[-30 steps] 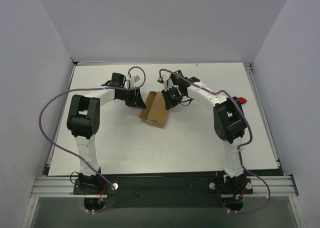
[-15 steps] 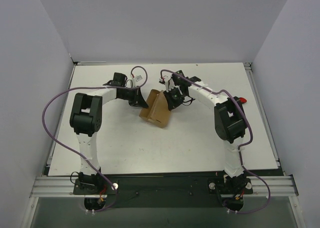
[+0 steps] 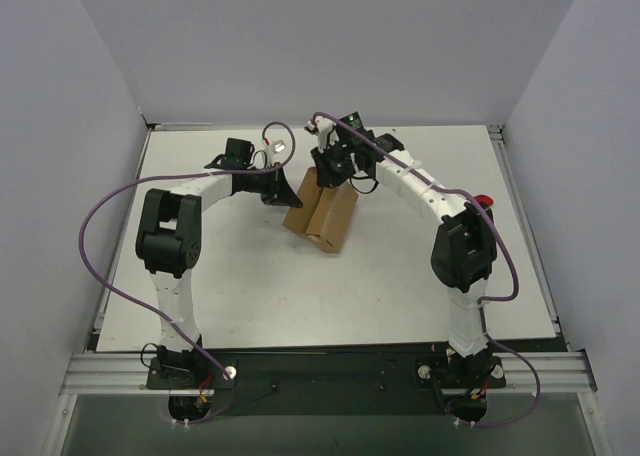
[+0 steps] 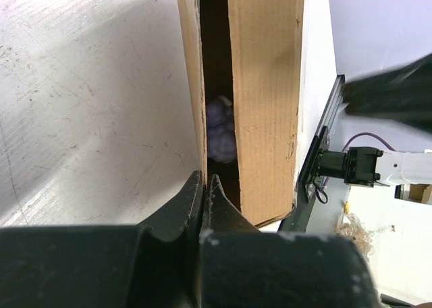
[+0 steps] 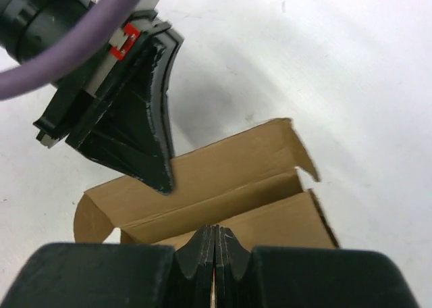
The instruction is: Unpack the express box
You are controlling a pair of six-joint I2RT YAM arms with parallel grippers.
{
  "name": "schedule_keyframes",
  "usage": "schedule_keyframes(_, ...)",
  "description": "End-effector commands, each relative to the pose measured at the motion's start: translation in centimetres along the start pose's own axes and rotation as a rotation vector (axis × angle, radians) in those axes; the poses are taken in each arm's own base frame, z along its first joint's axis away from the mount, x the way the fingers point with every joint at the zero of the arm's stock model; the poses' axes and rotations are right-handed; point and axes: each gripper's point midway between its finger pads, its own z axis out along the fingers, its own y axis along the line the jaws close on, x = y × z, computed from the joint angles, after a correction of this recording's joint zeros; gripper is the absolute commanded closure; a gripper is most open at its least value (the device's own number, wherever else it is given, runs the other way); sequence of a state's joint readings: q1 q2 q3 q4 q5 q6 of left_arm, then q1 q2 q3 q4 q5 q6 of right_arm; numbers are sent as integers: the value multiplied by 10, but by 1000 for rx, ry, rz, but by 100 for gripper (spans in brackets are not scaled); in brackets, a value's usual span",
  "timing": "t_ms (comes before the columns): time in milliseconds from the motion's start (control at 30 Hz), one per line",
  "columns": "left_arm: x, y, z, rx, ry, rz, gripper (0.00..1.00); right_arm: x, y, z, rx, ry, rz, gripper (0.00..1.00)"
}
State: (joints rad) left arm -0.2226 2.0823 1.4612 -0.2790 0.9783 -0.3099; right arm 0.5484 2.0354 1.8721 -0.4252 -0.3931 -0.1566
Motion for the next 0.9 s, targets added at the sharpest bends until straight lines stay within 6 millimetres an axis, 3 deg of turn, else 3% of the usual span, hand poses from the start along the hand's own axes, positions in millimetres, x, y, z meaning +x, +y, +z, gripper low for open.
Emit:
schedule_keyframes(0, -25, -34, -12, 55, -56, 102, 100, 38, 16, 13, -21, 89, 69, 100)
schedule_keyframes(100, -24, -32, -14, 49, -58, 92, 100, 70, 9, 14, 8, 169, 50, 100)
schedule_keyframes(233, -21, -32, -17, 42, -65, 91, 100, 84, -15, 2, 76, 209, 61, 100)
schedule_keyframes(367, -18, -30, -20, 35, -68, 88, 100, 94, -36, -28, 128, 221, 67, 100)
schedule_keyframes(467, -16, -29, -21, 30, -67, 86, 100, 124, -52, -49, 161, 264, 98, 100)
schedule_keyframes(500, -17, -29, -22, 30, -70, 88, 100, 147, -52, -51, 159, 311, 115, 100)
schedule_keyframes(567, -17, -29, -23, 32, -70, 88, 100, 166, -64, -64, 180, 337, 135, 100)
schedule_keyframes(667, -17, -29, -21, 46, -65, 80, 100, 201, -68, -68, 183, 410, 146, 100)
schedule_keyframes(733, -16, -28, -18, 54, -59, 70, 100, 203, -67, -67, 173, 413, 146, 100)
schedule_keyframes(800, -16, -31, -18, 71, -56, 68, 100, 192, -68, -64, 171, 387, 154, 100)
schedule_keyframes(867, -21, -38, -20, 96, -67, 81, 100, 167, -76, -66, 200, 339, 129, 100)
